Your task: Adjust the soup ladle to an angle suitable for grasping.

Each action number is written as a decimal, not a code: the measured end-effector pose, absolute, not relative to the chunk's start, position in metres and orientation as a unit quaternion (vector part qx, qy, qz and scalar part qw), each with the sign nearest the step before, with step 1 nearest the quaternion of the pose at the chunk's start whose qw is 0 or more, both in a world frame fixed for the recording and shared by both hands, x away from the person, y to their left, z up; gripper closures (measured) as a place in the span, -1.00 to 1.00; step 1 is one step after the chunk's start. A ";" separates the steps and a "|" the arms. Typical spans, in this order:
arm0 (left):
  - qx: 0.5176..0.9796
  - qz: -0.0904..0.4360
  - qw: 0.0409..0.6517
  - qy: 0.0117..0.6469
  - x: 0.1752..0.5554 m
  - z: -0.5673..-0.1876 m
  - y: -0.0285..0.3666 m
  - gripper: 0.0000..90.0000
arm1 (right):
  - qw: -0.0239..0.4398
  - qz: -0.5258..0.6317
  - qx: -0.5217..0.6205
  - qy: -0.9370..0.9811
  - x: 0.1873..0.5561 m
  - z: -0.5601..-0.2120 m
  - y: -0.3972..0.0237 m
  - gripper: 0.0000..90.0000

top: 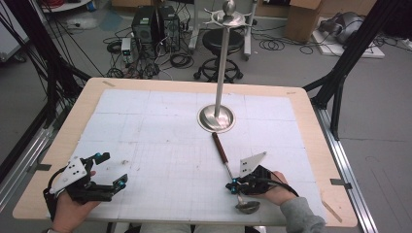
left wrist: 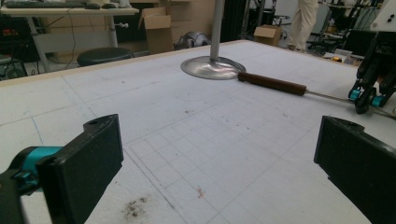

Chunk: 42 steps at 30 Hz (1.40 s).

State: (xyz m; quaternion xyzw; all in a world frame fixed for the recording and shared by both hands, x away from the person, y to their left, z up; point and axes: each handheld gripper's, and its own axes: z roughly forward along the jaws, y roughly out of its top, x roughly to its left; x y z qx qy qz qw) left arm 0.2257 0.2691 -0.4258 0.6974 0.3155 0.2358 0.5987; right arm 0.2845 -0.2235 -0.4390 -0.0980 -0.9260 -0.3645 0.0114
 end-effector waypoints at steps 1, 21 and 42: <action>0.697 0.235 0.599 0.316 0.226 -0.426 0.269 -0.96 | 0.016 -0.364 -0.100 -0.926 0.284 -0.439 -0.226 1.00; 0.696 0.235 0.600 0.316 0.226 -0.426 0.269 -0.96 | 0.025 -0.360 -0.121 -0.925 0.291 -0.438 -0.260 1.00; 0.696 0.236 0.600 0.315 0.226 -0.426 0.269 -0.96 | 0.004 -0.351 -0.150 -0.924 0.295 -0.436 -0.287 1.00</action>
